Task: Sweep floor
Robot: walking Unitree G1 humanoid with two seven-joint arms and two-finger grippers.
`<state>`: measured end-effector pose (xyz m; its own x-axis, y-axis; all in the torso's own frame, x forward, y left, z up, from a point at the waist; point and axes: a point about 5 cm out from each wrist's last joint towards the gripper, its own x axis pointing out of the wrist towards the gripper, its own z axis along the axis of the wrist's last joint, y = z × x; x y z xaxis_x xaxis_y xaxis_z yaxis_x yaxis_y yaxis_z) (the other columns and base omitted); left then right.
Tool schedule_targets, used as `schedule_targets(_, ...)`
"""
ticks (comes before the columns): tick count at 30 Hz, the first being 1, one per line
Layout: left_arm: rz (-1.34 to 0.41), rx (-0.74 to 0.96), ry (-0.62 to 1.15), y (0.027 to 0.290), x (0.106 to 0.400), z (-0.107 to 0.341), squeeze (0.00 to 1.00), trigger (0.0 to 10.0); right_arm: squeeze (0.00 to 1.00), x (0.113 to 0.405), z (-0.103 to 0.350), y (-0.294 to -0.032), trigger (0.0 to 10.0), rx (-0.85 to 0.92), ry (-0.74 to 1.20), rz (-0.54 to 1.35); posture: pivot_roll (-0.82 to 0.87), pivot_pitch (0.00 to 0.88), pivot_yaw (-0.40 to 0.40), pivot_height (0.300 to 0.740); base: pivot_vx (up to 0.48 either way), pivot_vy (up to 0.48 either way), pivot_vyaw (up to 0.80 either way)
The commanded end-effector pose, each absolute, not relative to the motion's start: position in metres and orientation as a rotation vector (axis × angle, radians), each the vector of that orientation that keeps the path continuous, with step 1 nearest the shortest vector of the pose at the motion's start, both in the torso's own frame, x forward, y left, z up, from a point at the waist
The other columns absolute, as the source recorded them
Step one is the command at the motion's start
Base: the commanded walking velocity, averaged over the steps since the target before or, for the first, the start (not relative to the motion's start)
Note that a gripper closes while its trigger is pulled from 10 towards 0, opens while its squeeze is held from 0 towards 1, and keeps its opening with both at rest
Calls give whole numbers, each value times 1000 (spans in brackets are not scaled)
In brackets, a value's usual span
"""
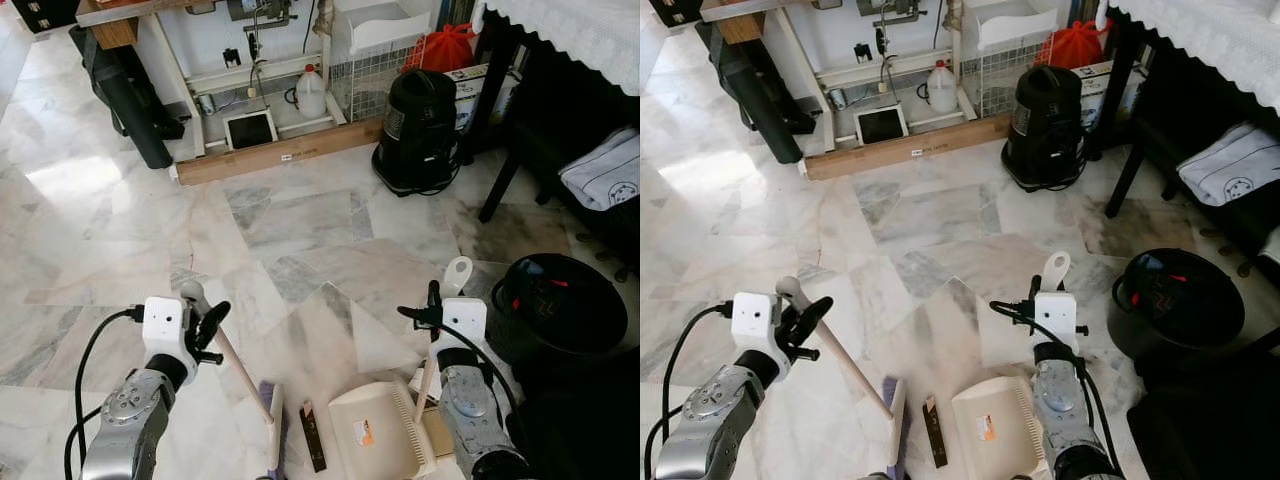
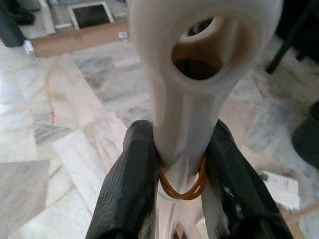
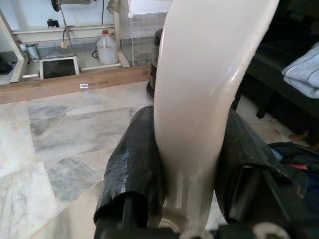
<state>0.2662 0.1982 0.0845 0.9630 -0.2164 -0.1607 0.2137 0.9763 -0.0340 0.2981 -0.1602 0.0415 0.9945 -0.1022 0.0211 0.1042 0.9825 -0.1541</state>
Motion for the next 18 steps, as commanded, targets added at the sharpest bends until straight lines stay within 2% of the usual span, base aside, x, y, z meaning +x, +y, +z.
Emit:
schedule_targets(1,-230,-6,252,201,260,72,0,10000,0,276,4,-154,10000,-151,201,-85,167,184,91,740,0,0,0)
schedule_targets(8,-254,-60,324,197,262,66,0,10000,0,277,0,-150,10000,-157,256,-78,166,171,87,740,0,0,0)
schedule_targets(18,-266,-252,327,191,270,72,0,10000,0,280,0,-153,10000,-163,272,-90,161,152,84,740,0,0,0)
